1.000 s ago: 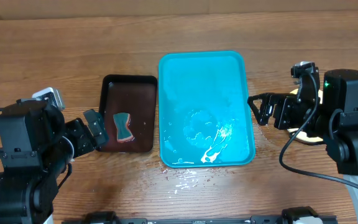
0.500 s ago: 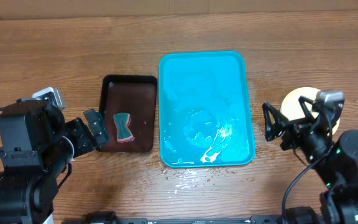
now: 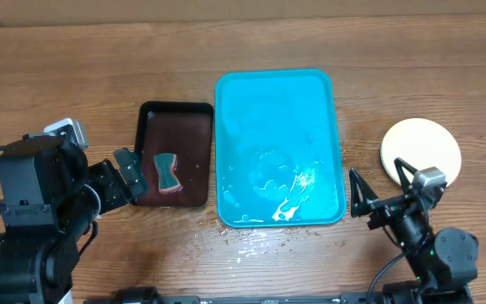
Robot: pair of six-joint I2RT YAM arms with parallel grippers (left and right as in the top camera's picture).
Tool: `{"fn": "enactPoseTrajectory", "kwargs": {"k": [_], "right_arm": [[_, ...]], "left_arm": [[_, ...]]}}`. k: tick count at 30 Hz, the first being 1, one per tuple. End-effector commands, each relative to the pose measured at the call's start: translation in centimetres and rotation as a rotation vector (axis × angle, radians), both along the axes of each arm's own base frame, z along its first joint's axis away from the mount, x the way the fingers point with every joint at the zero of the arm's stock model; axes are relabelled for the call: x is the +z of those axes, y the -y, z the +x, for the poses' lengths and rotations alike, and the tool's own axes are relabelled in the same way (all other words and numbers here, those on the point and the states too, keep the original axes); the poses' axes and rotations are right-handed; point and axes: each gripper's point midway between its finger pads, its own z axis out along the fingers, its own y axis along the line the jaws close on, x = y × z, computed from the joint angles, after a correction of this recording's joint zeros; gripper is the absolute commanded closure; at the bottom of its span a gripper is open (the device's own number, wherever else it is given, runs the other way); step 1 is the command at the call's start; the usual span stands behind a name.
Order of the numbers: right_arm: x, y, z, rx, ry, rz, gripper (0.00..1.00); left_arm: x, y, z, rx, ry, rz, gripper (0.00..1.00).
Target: Clean dirty plates on tray and stack at the side
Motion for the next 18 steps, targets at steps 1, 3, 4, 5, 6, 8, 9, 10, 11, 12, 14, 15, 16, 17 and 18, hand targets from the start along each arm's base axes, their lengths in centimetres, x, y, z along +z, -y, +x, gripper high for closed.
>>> {"fn": "enactPoseTrajectory", "kwargs": {"k": [1,3,4,5,6,8,9,10,11,12,14,15,16,17,18], "right_arm": [[-0.8,0.1,-0.4,-0.006,0.036,0.003,0.0],[-1.4,0.2,-0.4,-0.011,0.055,0.004,0.0],[-1.8,0.3,-0.4,-0.013,0.066,0.005,0.0],[-2.3,0.2,-0.3,-0.013,0.089,0.009,0.0],[-2.5,0.2,-0.2,-0.012,0.108,0.011,0.0],[-2.8,0.2,-0.1,-0.011,0.149,0.016,0.0],[-2.9,0.2,-0.1,-0.011,0.162,0.018,0.0],[-3.0,0.1,0.0,-0.011,0.175,0.019,0.0],[-3.3,0.1,0.2,-0.01,0.183,0.021,0.0],[-3.5,0.1,0.3,-0.011,0.2,0.022,0.0],[-3.4,0.1,0.2,-0.011,0.199,0.022,0.0],[-3.4,0.1,0.2,-0.011,0.2,0.022,0.0],[-3.4,0.2,0.3,-0.017,0.2,0.022,0.0],[-3.4,0.3,0.3,-0.021,0.199,0.022,0.0],[-3.5,0.3,0.3,-0.021,0.196,0.021,0.0]], "left_arm": [[0.5,0.0,0.1,0.005,0.015,-0.011,0.0],[0.5,0.0,0.1,0.005,0.015,-0.011,0.0],[0.5,0.0,0.1,0.005,0.015,-0.011,0.0],[0.5,0.0,0.1,0.005,0.015,-0.011,0.0],[0.5,0.0,0.1,0.005,0.015,-0.011,0.0],[0.5,0.0,0.1,0.005,0.015,-0.011,0.0],[0.5,0.0,0.1,0.005,0.015,-0.011,0.0],[0.5,0.0,0.1,0.005,0.015,-0.011,0.0],[0.5,0.0,0.1,0.005,0.015,-0.011,0.0],[0.5,0.0,0.1,0.005,0.015,-0.011,0.0],[0.4,0.0,0.0,0.006,0.01,-0.009,0.0],[0.3,-0.1,-0.1,0.01,0.003,-0.004,0.0],[0.3,-0.3,-0.1,0.015,0.004,0.006,0.0],[0.5,-0.8,0.1,0.035,0.014,0.029,0.0],[0.8,-1.7,0.4,0.07,0.031,0.069,0.0]]}}
